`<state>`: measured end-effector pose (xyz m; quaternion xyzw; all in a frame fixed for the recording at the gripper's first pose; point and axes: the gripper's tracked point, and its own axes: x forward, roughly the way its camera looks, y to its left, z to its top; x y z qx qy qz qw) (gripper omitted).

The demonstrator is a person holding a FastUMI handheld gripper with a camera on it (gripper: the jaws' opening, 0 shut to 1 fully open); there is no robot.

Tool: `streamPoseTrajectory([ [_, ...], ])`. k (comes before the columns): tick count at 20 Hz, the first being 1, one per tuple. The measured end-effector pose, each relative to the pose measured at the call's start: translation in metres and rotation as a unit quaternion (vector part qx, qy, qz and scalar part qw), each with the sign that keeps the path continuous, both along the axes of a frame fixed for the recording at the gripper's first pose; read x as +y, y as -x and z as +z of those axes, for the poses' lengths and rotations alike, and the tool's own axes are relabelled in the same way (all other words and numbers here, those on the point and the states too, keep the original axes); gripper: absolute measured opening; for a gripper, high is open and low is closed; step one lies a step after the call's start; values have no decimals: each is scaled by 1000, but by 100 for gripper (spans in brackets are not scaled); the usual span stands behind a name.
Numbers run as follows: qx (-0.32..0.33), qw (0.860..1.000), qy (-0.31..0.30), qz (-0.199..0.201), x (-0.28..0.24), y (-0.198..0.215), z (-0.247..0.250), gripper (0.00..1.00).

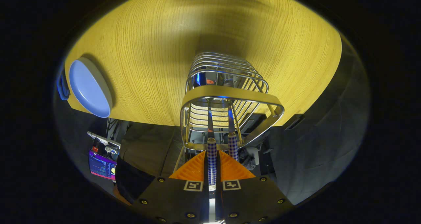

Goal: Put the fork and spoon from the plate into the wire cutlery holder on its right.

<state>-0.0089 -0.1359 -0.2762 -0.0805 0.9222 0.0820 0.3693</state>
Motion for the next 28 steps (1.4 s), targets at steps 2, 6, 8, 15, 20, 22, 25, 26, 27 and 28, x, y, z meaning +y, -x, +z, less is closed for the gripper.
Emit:
streamPoseTrajectory([
  [2,-5,1000,-2,2,-1,0,-1,10],
  [6,-15,1000,-5,5,-1,-2,1,10],
  [8,-23,1000,-6,5,-1,-2,0,10],
  [15,-58,998,-21,5,-4,-1,8,18],
  [20,-151,988,-38,13,-2,-14,15,18],
  [22,-208,977,-47,27,1,-23,25,18],
  [25,-313,947,-69,34,14,-33,39,32],
  [26,-343,935,-88,24,28,-30,48,46],
  [27,-372,923,-101,16,40,-27,52,59],
  [28,-403,909,-108,10,46,-16,59,59],
])
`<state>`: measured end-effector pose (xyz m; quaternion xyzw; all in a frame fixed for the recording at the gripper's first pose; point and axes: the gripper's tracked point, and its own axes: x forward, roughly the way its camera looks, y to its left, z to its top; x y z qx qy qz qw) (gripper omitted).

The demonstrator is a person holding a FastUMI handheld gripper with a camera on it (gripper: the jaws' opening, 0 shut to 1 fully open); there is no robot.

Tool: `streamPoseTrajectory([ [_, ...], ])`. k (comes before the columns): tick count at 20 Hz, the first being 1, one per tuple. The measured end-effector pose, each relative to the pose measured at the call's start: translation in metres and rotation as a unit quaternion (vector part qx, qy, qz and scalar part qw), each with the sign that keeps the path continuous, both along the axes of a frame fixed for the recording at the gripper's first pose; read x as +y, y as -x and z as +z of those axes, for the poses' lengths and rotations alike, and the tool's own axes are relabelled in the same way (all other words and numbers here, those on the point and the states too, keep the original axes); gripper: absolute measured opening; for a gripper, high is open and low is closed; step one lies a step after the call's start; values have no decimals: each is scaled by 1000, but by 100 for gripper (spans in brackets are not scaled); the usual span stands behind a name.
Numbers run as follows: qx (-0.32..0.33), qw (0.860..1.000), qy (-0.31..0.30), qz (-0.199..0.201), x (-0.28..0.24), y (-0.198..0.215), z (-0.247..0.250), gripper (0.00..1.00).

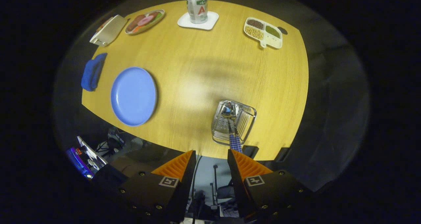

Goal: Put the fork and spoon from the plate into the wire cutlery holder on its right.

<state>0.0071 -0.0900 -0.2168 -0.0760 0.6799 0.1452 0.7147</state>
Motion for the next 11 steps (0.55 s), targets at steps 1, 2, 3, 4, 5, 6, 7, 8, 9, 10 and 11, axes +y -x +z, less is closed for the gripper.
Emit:
streamPoseTrajectory([
  [1,-32,999,-7,-4,9,5,6,59],
  [2,-68,997,-17,-12,17,1,6,59],
  [3,-106,994,-28,-23,25,-2,13,59],
  [4,-148,988,-38,-34,35,-7,19,59],
  [5,-188,980,-51,-44,46,-11,28,66],
  [6,-226,971,-65,-51,59,-13,38,74],
  [7,-259,962,-72,-57,67,-18,50,75],
  [8,-293,951,-75,-68,68,-22,62,76],
  [9,-331,937,-81,-73,70,-25,76,87],
  [10,-371,921,-91,-81,74,-31,91,90],
  [11,-421,895,-115,-90,79,-35,113,91],
])
